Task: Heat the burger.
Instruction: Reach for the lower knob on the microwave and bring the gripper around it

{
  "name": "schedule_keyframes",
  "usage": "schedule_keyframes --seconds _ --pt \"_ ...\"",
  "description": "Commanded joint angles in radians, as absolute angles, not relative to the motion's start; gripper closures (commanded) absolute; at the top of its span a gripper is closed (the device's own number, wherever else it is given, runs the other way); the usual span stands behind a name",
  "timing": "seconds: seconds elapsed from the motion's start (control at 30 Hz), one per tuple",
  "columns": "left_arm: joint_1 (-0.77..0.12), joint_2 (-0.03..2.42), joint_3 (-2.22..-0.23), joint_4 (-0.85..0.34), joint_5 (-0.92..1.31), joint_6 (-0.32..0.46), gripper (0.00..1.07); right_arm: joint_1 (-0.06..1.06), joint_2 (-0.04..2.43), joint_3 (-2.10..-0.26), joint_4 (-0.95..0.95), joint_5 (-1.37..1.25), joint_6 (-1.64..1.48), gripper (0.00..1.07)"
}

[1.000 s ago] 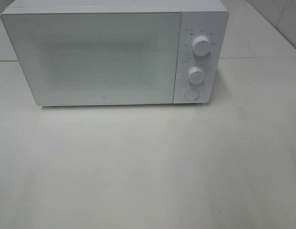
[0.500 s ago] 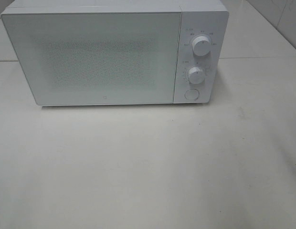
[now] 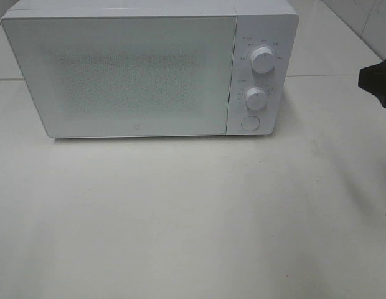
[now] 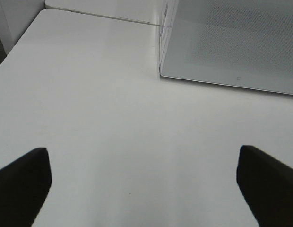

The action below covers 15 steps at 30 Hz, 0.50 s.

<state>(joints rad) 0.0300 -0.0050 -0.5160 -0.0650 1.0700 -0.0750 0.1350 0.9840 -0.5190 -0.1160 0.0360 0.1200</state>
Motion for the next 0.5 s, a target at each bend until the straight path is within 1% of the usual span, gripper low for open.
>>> schedule_keyframes --seconds 0.03,0.1,0.13,0.17,0.2,0.23,0.27,0.3,0.37,0.47,0.5 --pt "0.034 -0.024 -0.517 -0.069 1.066 -0.073 0.07 0.128 1.048 -0.509 -0.122 -0.110 0.131 0.32" --pt "0.034 -0.024 -0.517 -0.069 1.066 -0.073 0.07 0.129 1.060 -0.498 -0.122 -0.154 0.130 0.32" --pt "0.034 -0.024 -0.517 -0.069 1.066 -0.073 0.07 0.131 1.082 -0.462 -0.122 -0.277 0.129 0.32" --pt "0.034 -0.024 -0.517 -0.069 1.066 -0.073 0.07 0.131 1.092 -0.442 -0.122 -0.339 0.126 0.32" --pt "0.034 -0.024 -0.517 -0.069 1.066 -0.073 0.07 0.131 1.092 -0.442 -0.122 -0.339 0.126 0.32" --pt "0.034 -0.024 -0.517 -0.069 1.066 -0.073 0.07 0.131 1.115 -0.407 -0.115 -0.439 0.120 0.32" --pt "0.034 -0.024 -0.517 -0.069 1.066 -0.073 0.07 0.131 1.115 -0.407 -0.115 -0.439 0.120 0.32" --pt "0.034 -0.024 -0.517 -0.069 1.066 -0.073 0.07 0.131 1.143 -0.378 -0.100 -0.519 0.103 0.32" --pt "0.034 -0.024 -0.517 -0.069 1.066 -0.073 0.07 0.131 1.158 -0.363 -0.084 -0.554 0.088 0.32" --pt "0.034 -0.024 -0.517 -0.069 1.066 -0.073 0.07 0.131 1.227 -0.297 0.025 -0.721 0.000 0.32" --pt "0.034 -0.024 -0.517 -0.069 1.066 -0.073 0.07 0.131 1.227 -0.297 0.025 -0.721 0.000 0.32"
